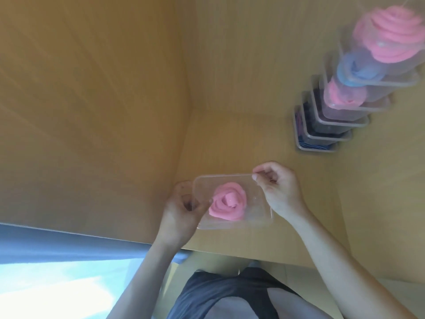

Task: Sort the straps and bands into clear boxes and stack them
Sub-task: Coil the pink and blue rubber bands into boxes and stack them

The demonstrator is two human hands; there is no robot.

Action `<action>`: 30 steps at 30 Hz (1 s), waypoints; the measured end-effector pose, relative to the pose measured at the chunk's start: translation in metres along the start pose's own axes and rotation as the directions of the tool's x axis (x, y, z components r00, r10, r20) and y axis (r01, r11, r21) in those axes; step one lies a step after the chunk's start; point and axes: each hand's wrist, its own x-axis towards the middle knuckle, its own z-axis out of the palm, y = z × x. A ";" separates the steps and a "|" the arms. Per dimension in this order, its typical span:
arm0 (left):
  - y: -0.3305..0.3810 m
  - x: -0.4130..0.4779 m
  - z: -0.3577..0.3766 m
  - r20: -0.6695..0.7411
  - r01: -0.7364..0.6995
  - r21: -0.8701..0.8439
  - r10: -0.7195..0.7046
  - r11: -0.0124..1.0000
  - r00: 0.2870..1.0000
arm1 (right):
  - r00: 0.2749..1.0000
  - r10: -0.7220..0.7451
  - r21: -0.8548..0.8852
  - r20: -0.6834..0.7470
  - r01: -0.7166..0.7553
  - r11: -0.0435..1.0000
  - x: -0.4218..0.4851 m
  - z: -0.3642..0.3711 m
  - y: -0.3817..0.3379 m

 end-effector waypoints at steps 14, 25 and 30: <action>-0.013 0.006 0.005 0.005 -0.087 0.530 0.099 0.843 0.995 | 0.960 -0.258 -0.274 -0.111 0.220 0.936 0.004 0.039 0.030; 0.010 0.011 0.053 0.073 -0.201 0.713 0.214 0.672 0.974 | 0.993 -0.107 -0.182 -0.057 0.095 0.979 0.007 0.040 0.039; 0.003 0.019 0.051 0.094 -0.214 0.774 0.225 0.596 0.970 | 0.997 0.077 0.046 -0.022 -0.076 0.996 0.014 0.036 0.039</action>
